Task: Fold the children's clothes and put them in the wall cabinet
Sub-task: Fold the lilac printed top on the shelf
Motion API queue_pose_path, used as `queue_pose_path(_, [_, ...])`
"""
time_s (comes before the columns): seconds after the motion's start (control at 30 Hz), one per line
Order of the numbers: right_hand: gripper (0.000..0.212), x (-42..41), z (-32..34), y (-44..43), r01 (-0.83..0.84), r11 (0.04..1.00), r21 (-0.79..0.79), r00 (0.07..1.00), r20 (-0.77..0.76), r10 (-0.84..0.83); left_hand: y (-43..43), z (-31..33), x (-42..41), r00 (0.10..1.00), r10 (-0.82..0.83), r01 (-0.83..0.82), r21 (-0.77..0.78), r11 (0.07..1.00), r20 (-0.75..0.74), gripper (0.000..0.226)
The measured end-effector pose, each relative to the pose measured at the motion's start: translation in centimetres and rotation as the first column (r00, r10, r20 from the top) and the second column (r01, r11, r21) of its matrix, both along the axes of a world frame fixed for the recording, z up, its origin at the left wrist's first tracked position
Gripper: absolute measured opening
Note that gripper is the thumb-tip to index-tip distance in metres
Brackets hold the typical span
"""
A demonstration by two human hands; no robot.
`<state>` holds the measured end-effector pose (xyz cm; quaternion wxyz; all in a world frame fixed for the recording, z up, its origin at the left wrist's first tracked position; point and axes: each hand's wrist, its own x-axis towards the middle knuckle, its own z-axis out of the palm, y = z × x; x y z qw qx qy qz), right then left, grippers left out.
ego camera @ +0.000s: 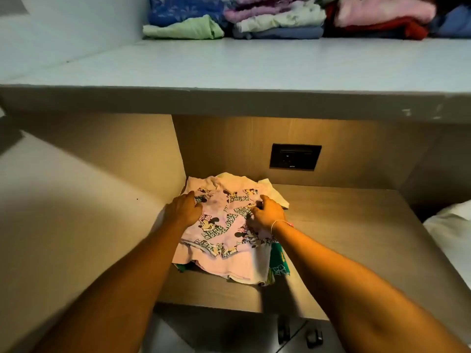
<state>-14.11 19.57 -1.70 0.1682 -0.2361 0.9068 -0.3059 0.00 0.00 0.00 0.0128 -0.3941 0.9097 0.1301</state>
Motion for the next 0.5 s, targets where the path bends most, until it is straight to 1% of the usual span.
queue_pose_path(0.07, [0.055, -0.8, 0.0, -0.9, 0.082, 0.997, 0.011, 0.992, 0.093, -0.083, -0.4, -0.1, -0.8, 0.999, 0.032, -0.035, 0.080, 0.996, 0.041, 0.053])
queue_pose_path(0.13, [0.051, -1.6, 0.2, -1.3, 0.160, 0.987, 0.007, 0.973, 0.170, -0.159, -0.8, -0.1, -1.5, 0.996, 0.070, -0.077, 0.156, 0.985, 0.048, 0.053])
queue_pose_path(0.23, [0.045, -2.7, 0.1, -2.0, 0.265, 0.964, -0.007, 0.939, 0.228, -0.256, -1.5, -0.5, -2.5, 0.995, 0.092, -0.096, 0.166, 0.981, 0.034, 0.054])
queue_pose_path(0.33, [0.041, -3.4, 0.1, -2.6, 0.312, 0.949, -0.040, 0.918, 0.271, -0.291, -2.3, -0.4, -3.8, 0.988, 0.146, -0.154, 0.206, 0.966, 0.057, 0.059])
queue_pose_path(0.4, [0.033, -3.8, -0.1, -2.9, 0.303, 0.951, -0.066, 0.924, 0.266, -0.276, -2.8, -0.6, -4.5, 0.980, 0.189, -0.199, 0.253, 0.947, 0.063, 0.062])
queue_pose_path(0.5, [0.022, -4.2, -0.4, -3.2, 0.261, 0.959, -0.112, 0.952, 0.192, -0.237, -3.2, -1.5, -4.9, 0.977, 0.214, -0.212, 0.266, 0.940, 0.020, 0.062])
